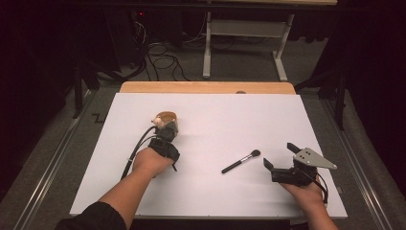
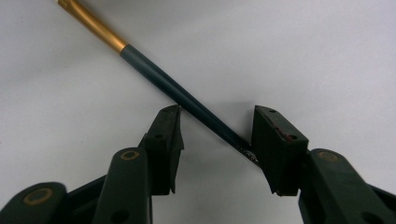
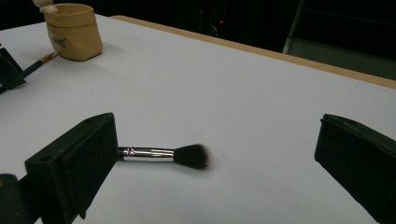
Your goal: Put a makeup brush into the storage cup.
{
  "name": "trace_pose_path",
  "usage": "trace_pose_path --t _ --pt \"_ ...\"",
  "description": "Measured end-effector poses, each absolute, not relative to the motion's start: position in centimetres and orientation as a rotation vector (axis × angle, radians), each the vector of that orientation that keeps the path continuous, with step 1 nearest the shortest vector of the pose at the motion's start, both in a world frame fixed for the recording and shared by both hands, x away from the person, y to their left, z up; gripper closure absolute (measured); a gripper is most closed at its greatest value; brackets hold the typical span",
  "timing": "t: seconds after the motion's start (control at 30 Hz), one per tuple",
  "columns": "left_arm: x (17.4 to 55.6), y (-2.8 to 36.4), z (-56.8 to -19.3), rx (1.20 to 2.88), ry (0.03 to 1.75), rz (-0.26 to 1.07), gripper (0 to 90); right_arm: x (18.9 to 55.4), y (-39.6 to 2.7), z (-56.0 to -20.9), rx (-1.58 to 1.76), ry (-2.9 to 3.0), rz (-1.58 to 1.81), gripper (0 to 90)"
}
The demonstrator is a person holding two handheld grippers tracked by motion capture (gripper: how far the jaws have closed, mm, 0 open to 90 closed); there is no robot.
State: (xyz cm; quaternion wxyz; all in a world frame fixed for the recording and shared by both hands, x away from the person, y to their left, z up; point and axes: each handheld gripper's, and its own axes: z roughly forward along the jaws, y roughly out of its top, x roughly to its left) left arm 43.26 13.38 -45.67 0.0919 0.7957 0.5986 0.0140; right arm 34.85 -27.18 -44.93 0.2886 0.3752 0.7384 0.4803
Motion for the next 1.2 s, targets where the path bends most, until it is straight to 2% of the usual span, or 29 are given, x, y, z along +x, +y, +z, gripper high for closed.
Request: trace_pose_path --t 0.33,1.2 --pt "43.1 13.8 -45.6 2.369 1.786 0.055 61.5 34.8 -27.2 -44.9 1.0 1.971 1.285 0.6" --pt "42.4 15.4 -45.5 2.375 1.809 0.077 74.8 34.9 -27.2 -44.9 1.001 1.973 1.281 0.6"
